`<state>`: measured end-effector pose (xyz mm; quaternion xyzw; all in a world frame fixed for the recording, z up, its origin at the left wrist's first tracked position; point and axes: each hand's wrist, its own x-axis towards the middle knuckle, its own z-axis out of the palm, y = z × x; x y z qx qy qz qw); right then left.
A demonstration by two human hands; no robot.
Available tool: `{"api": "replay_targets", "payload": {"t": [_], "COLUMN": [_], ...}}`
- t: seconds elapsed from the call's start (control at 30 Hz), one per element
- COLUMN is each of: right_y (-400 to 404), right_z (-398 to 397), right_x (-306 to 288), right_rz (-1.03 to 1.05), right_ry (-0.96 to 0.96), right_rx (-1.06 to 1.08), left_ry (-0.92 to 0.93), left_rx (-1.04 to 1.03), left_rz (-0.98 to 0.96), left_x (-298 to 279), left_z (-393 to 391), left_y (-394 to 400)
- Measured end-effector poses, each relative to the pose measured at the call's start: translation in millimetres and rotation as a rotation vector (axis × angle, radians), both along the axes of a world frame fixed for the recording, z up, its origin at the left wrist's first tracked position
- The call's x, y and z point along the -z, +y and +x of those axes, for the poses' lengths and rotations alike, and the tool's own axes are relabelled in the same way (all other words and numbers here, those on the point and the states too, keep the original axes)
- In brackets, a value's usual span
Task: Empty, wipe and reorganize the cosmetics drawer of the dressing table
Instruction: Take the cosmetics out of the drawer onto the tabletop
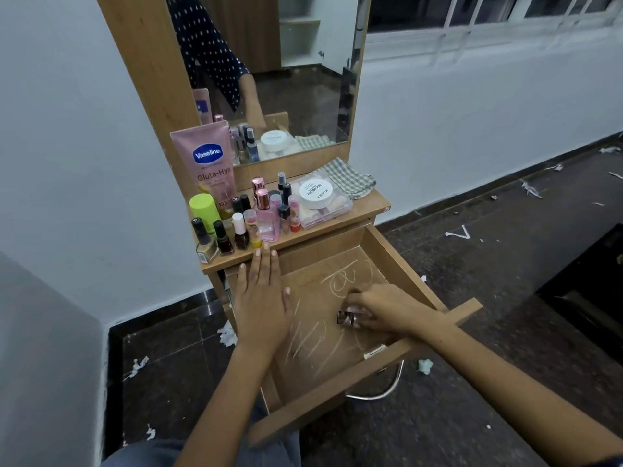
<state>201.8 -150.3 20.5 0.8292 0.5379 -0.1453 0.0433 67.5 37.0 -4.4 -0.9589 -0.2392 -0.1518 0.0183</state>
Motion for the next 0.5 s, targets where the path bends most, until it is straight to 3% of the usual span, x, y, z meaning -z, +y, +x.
{"api": "replay_targets", "payload": {"t": [0.3, 0.37, 0.5], "right_y": [32.4, 34.1, 34.1], "right_z": [-13.4, -17.3, -26.1], "right_x": [7.7, 8.3, -10.0], "right_rz": [-0.112, -0.040, 0.290], "right_ry": [-0.228, -0.151, 0.178], "right_rx": [-0.199, -0.162, 0.042], "left_ry": [0.034, 0.039, 0.044], "left_rx": [-0.015, -0.011, 0.018], "left_rz": [-0.016, -0.010, -0.027], "left_x": [-5.4, -7.1, -16.1], "left_z": [-0.2, -0.2, -3.9], "left_y": [-3.1, -3.3, -3.9]}}
